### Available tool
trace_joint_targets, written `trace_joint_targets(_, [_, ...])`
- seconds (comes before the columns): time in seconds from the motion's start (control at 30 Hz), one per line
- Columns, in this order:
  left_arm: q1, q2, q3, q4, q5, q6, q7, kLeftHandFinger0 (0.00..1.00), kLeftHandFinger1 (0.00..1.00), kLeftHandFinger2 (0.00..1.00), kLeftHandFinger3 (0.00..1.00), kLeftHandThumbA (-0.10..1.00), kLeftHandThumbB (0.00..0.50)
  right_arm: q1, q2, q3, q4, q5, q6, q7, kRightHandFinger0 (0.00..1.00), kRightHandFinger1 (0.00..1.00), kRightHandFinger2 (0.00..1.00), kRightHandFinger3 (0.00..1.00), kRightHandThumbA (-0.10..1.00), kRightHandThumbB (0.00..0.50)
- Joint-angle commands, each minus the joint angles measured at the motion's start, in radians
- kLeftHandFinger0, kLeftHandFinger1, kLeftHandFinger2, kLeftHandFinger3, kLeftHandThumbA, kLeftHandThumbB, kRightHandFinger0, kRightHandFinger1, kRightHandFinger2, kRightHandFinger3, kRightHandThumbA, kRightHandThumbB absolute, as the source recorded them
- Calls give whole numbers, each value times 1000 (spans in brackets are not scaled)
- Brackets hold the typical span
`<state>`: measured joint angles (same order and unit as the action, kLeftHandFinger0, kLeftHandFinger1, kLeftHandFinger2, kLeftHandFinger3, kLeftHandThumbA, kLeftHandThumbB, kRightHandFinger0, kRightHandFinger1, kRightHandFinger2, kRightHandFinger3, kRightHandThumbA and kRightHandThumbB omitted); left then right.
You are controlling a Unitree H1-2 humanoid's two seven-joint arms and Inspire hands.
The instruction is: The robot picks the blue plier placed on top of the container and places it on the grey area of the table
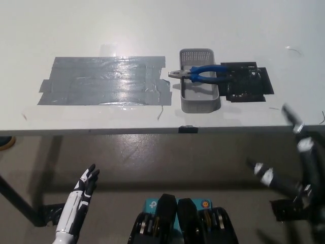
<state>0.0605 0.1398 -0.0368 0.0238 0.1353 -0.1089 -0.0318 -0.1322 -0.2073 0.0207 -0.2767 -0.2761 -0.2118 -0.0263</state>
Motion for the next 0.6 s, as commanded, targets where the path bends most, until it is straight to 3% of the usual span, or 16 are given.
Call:
trace_joint_targets(0.0, [-4,12,-11,-33,22,-44,-2,1000,1000,1000,1000,1000,233,-238,-147,-23,-137,-45,253,173,1000,1000,1000,1000,880,247])
trace_joint_targets(0.07, [-4,12,-11,-34,18,-42,-2,1000,1000,1000,1000,1000,234,-377,-198,11,-111,-42,381,251,1000,1000,1000,1000,891,259])
trace_joint_targets(0.17, [-5,15,-10,-30,20,-45,-1,1000,1000,1000,1000,1000,242,-497,-244,57,-52,-39,476,324,1000,1000,1000,1000,937,273])
trace_joint_targets(0.27, [-9,15,-13,-28,27,-44,1,1000,1000,1000,1000,1000,245,-674,-275,129,89,-70,578,420,1000,1000,1000,1000,980,338])
trace_joint_targets(0.43, [-11,15,-15,-38,26,-30,-4,1000,1000,1000,1000,1000,238,-857,-257,226,305,-83,648,496,1000,1000,1000,1000,882,320])
trace_joint_targets(0.57, [-11,20,-16,-37,33,-29,-4,1000,1000,1000,1000,1000,232,-962,-218,313,488,-119,658,526,1000,1000,1000,1000,845,344])
